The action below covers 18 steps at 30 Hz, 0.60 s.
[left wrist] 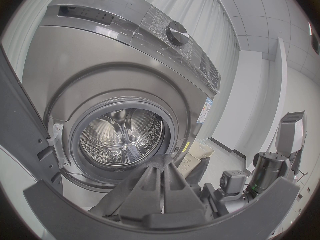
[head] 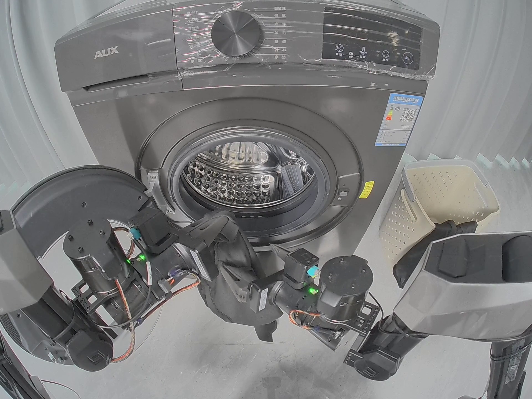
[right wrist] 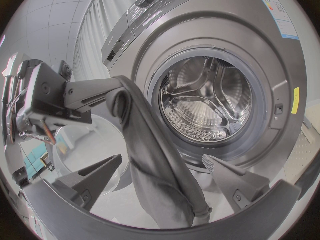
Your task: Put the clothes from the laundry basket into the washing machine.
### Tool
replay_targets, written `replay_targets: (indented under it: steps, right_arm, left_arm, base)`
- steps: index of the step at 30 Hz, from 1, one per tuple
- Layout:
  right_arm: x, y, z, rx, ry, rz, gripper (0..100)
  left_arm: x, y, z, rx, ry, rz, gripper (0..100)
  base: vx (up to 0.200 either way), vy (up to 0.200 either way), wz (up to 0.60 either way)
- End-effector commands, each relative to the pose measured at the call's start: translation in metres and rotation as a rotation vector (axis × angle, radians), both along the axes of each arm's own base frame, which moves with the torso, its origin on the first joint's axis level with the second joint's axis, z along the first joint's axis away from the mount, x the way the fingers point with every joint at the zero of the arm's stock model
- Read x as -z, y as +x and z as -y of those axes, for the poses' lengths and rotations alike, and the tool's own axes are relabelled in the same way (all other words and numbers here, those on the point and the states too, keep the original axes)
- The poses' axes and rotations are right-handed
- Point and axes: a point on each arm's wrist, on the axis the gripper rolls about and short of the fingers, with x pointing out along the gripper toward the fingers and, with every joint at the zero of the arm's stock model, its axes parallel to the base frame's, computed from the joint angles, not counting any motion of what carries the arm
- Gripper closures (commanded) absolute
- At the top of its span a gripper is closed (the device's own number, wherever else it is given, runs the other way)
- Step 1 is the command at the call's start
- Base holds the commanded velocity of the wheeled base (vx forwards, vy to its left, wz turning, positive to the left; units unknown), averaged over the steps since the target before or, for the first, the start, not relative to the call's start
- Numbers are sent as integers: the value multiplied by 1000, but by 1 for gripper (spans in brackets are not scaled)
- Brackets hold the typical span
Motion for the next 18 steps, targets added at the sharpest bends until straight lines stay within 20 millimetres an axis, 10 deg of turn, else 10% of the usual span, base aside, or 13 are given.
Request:
replay_targets:
  steps: [1,18]
  right_arm:
    - [0,13,-3,13,10,23,0]
    - [13,23,-27,3,18,44,0]
  left_arm:
    - [-1,0,0,0,-2,1,100]
    - [0,-1,0,2,1,-2,100]
  base:
    - [0,0,0]
    - [0,0,0]
